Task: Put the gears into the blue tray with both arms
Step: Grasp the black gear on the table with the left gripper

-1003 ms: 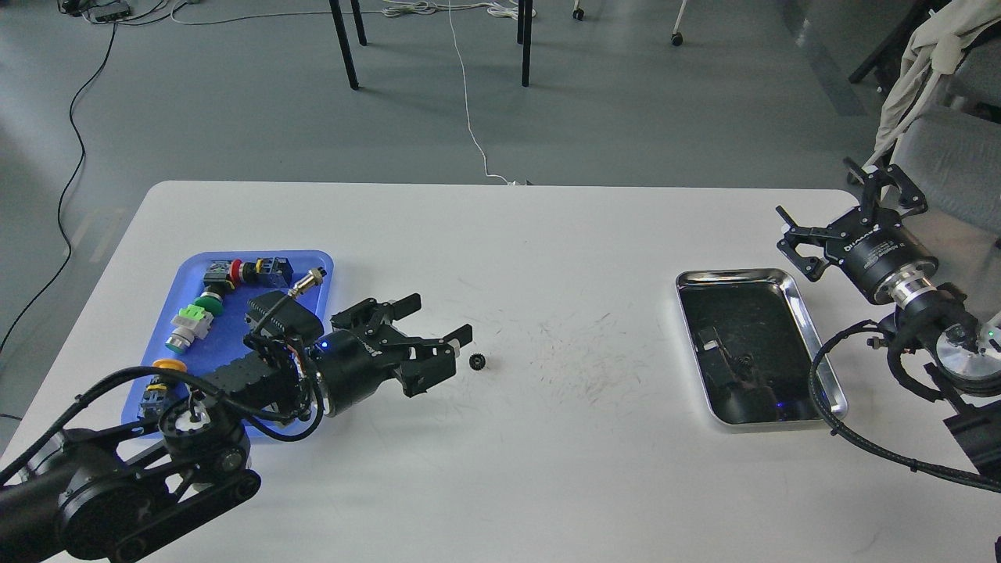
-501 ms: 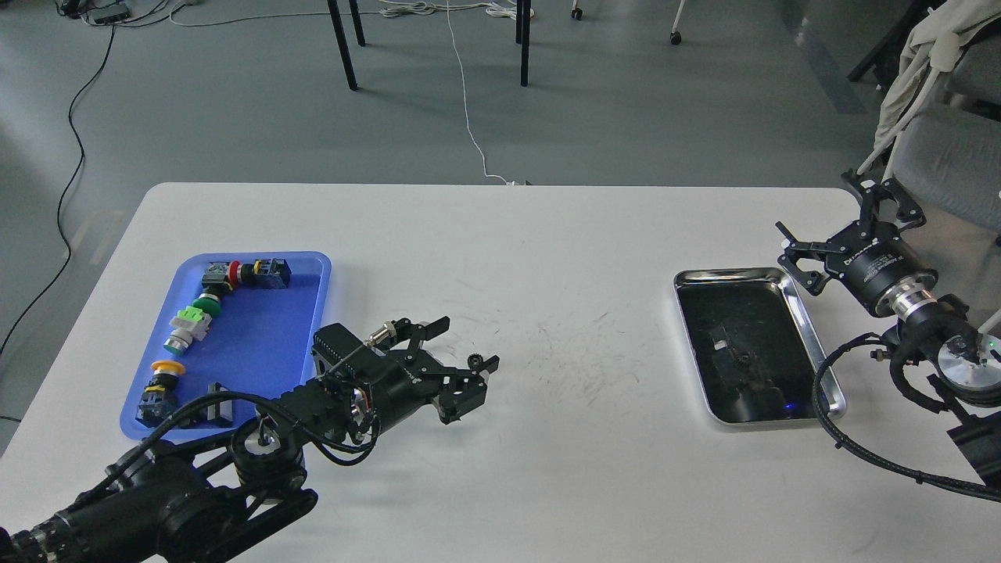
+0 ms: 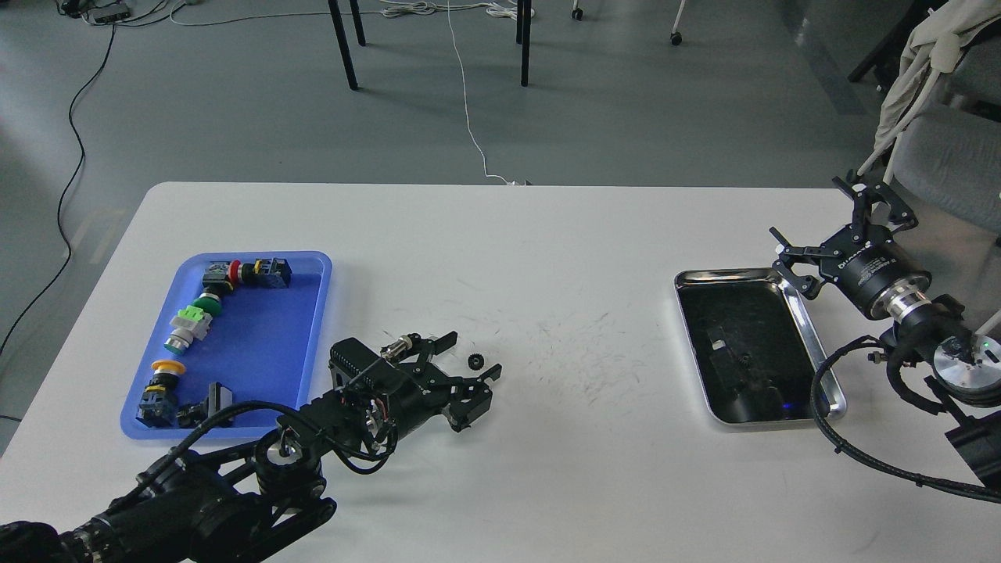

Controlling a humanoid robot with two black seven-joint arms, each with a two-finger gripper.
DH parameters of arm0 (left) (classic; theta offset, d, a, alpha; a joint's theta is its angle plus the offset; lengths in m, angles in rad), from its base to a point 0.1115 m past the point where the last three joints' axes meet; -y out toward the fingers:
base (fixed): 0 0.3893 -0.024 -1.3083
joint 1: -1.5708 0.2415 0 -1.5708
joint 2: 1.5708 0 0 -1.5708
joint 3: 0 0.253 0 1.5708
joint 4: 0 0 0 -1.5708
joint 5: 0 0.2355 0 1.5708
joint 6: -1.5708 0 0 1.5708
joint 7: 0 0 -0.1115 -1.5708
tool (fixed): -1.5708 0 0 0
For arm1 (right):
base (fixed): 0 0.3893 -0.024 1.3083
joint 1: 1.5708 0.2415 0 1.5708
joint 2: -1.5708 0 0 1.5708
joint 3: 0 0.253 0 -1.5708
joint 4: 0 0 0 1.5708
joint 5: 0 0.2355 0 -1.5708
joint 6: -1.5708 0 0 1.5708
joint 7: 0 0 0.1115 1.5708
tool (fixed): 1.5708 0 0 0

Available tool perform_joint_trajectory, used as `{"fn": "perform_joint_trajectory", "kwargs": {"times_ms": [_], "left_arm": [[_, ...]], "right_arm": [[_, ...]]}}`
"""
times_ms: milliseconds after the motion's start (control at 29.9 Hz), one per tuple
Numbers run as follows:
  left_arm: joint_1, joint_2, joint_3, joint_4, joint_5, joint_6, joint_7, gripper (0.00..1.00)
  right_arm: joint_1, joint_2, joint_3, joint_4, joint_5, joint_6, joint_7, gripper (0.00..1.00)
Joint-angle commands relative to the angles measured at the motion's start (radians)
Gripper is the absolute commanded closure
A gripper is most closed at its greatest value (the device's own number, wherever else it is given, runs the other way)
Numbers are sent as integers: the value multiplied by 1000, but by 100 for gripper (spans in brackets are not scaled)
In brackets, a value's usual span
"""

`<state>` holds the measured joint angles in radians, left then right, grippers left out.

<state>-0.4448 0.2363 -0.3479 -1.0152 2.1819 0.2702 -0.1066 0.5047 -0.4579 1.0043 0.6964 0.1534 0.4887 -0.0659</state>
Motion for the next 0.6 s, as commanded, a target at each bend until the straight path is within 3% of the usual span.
{"fn": "perform_joint_trajectory", "kwargs": {"times_ms": [0, 368, 468, 568], "left_arm": [[0, -3, 1, 15, 0, 0, 1, 32], [0, -11, 3, 38, 0, 9, 1, 59], [0, -11, 3, 38, 0, 15, 1, 82], [0, -12, 3, 38, 0, 43, -2, 91]], "right_arm": [[1, 1, 2, 0, 0, 0, 0, 3], [3, -1, 7, 0, 1, 0, 18, 3], [5, -1, 7, 0, 0, 0, 18, 3], [5, -1, 7, 2, 0, 0, 18, 3]]}}
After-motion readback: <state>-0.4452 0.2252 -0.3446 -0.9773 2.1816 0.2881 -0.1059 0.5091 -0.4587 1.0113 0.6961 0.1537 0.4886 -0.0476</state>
